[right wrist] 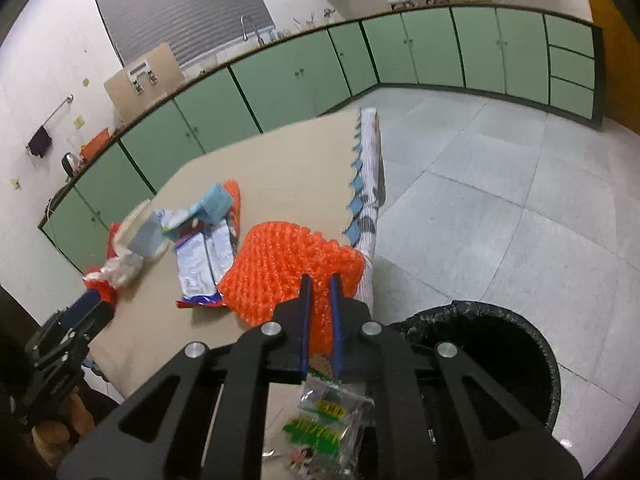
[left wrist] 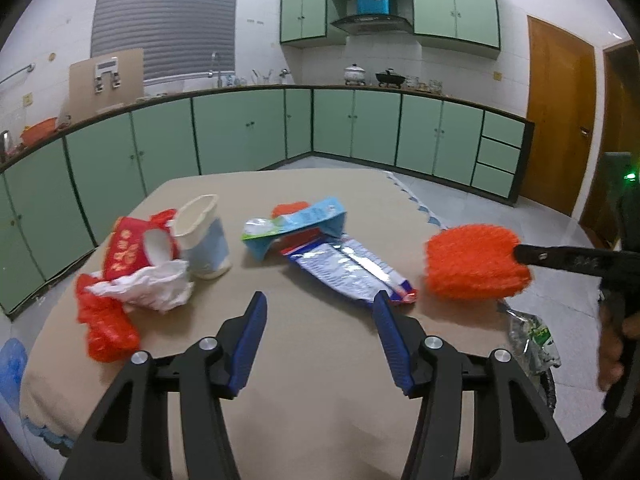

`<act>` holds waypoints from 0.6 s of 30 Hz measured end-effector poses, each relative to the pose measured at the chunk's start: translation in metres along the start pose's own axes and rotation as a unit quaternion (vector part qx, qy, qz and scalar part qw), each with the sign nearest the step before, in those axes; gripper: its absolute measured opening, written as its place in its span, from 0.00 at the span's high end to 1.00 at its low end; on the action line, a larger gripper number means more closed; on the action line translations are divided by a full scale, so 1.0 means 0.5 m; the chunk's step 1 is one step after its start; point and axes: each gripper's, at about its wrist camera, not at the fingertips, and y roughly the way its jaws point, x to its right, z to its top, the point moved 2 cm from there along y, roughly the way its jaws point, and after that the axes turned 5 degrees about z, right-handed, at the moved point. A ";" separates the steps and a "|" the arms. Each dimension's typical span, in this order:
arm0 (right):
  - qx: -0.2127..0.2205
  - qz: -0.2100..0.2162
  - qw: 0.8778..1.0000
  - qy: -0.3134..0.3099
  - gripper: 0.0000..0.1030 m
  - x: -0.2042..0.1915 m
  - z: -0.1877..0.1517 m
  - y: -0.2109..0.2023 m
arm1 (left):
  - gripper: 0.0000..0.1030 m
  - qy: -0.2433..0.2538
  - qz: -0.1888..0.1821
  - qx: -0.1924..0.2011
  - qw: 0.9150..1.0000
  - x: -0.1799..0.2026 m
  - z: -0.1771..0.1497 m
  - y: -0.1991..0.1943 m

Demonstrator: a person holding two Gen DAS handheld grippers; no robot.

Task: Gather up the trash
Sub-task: 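Grasp the red plastic bag with the left tool while the right holds the orange pad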

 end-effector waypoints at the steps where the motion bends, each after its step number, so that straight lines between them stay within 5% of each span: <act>1: 0.000 -0.001 1.000 0.000 0.93 -0.003 -0.003 -0.008 | 0.47 -0.005 0.005 0.001 1.000 -0.012 -0.002 -0.006; 10: -0.001 -0.045 0.999 -0.007 0.93 -0.007 -0.063 -0.077 | 0.45 -0.013 0.025 0.011 1.000 -0.076 -0.020 -0.055; 18: 0.025 -0.040 0.999 -0.003 0.93 -0.033 -0.065 -0.133 | 0.40 -0.039 0.073 0.005 0.997 -0.167 -0.052 -0.062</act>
